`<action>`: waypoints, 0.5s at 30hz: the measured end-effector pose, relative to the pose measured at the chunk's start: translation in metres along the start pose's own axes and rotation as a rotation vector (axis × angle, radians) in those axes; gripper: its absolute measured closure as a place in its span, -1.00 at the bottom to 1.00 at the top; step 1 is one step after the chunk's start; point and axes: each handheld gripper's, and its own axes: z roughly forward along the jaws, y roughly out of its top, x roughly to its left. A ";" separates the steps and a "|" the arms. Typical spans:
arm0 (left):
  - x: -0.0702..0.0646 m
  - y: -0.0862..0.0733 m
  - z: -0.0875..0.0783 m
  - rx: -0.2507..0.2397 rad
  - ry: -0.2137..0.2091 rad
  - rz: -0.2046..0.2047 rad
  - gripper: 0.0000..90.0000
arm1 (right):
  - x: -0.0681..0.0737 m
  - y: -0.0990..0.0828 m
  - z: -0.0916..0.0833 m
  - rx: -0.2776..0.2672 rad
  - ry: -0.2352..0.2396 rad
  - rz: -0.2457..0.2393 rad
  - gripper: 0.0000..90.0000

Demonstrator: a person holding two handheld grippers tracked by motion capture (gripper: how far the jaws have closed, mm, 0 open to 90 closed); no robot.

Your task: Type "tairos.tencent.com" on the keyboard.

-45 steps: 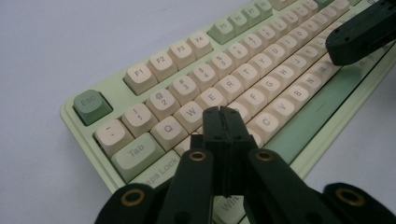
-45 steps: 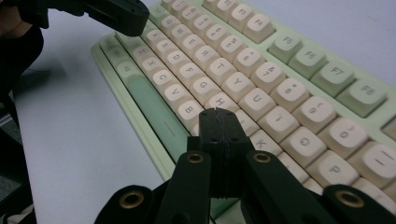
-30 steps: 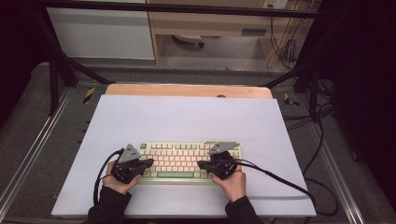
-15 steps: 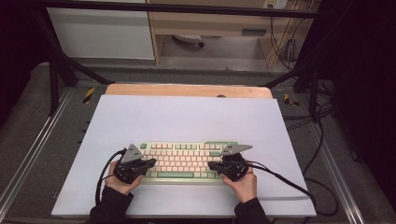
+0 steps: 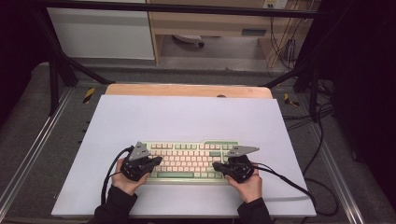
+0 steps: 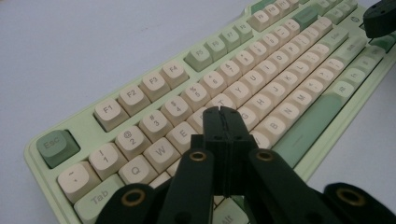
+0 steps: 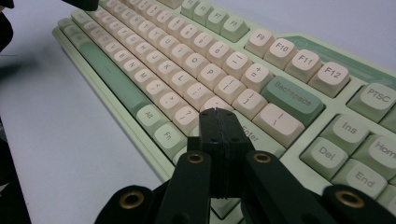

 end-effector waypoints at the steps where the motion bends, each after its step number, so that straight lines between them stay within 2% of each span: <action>1: 0.000 0.001 0.001 -0.001 0.001 0.000 1.00 | 0.000 0.000 0.000 0.000 -0.001 -0.002 1.00; 15: 0.000 0.016 0.020 0.009 0.016 -0.004 1.00 | 0.000 -0.001 0.001 0.007 -0.002 -0.004 1.00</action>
